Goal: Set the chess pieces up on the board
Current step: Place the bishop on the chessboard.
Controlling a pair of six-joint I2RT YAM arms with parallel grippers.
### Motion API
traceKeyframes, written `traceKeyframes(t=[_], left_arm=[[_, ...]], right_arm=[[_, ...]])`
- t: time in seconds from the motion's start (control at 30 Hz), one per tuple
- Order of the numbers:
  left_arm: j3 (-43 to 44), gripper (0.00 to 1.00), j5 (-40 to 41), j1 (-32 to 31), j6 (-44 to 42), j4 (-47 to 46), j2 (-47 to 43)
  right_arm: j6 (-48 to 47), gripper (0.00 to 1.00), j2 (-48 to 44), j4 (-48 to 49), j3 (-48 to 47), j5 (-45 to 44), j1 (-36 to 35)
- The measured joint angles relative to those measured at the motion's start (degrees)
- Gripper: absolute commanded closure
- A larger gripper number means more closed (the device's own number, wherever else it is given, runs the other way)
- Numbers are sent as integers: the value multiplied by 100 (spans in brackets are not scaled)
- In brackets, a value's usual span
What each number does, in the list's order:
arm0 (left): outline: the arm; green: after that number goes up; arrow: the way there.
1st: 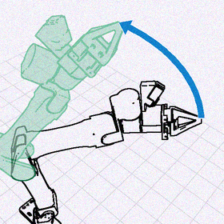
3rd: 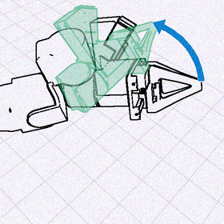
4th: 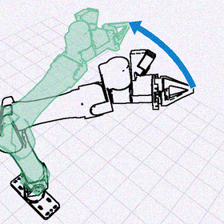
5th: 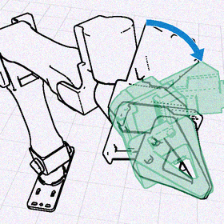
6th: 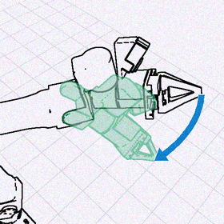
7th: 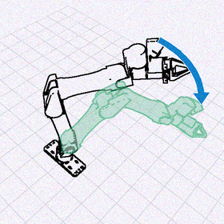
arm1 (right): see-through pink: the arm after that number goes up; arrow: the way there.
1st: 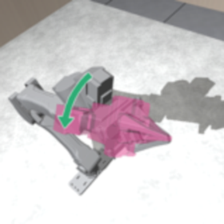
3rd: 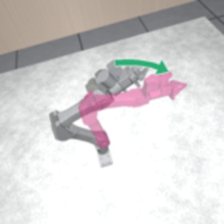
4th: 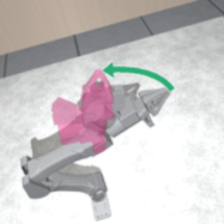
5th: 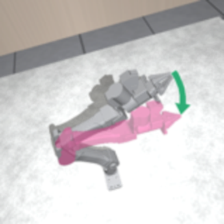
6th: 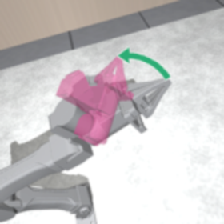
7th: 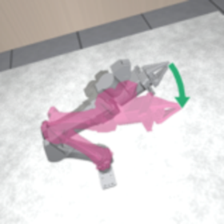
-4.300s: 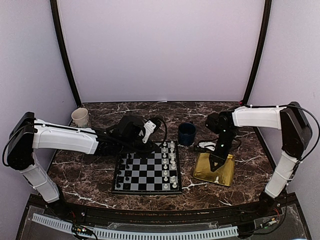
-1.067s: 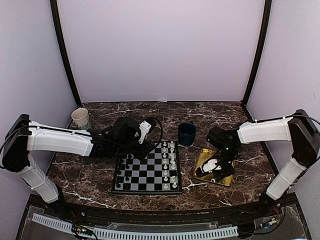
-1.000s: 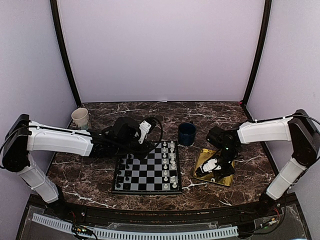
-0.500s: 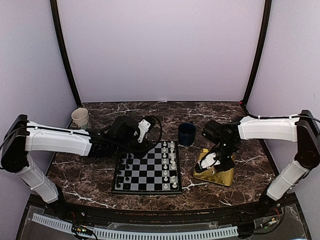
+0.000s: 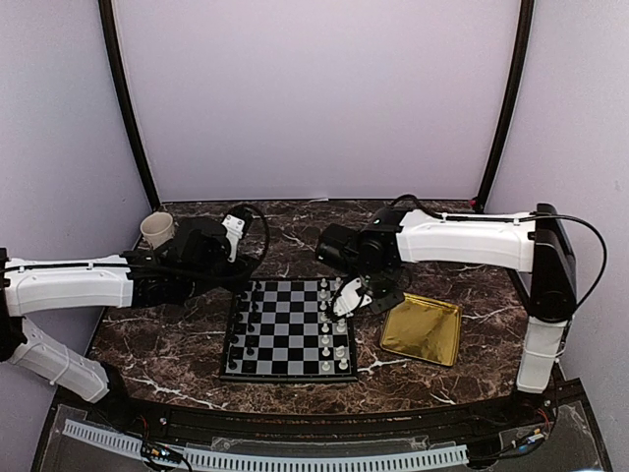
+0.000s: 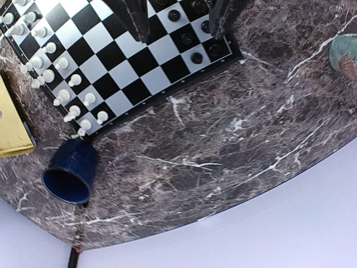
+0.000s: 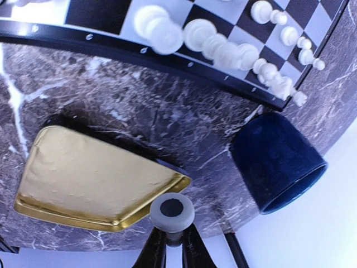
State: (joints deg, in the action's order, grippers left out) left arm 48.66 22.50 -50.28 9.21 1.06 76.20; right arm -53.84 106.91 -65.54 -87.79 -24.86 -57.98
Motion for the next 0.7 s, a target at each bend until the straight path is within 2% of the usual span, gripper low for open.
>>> traceKeyframes(t=[0.17, 0.43, 0.7], left_arm=[[-411, 60, 116, 291, 157, 39, -730], [-699, 60, 155, 319, 229, 81, -1169], [-859, 60, 149, 319, 264, 79, -1333]], right_arm=[[105, 88, 782, -59, -667, -785, -417], [103, 87, 1893, -164, -1631, -1716, -861], [76, 87, 2116, -269, -2111, -2310, -1069]])
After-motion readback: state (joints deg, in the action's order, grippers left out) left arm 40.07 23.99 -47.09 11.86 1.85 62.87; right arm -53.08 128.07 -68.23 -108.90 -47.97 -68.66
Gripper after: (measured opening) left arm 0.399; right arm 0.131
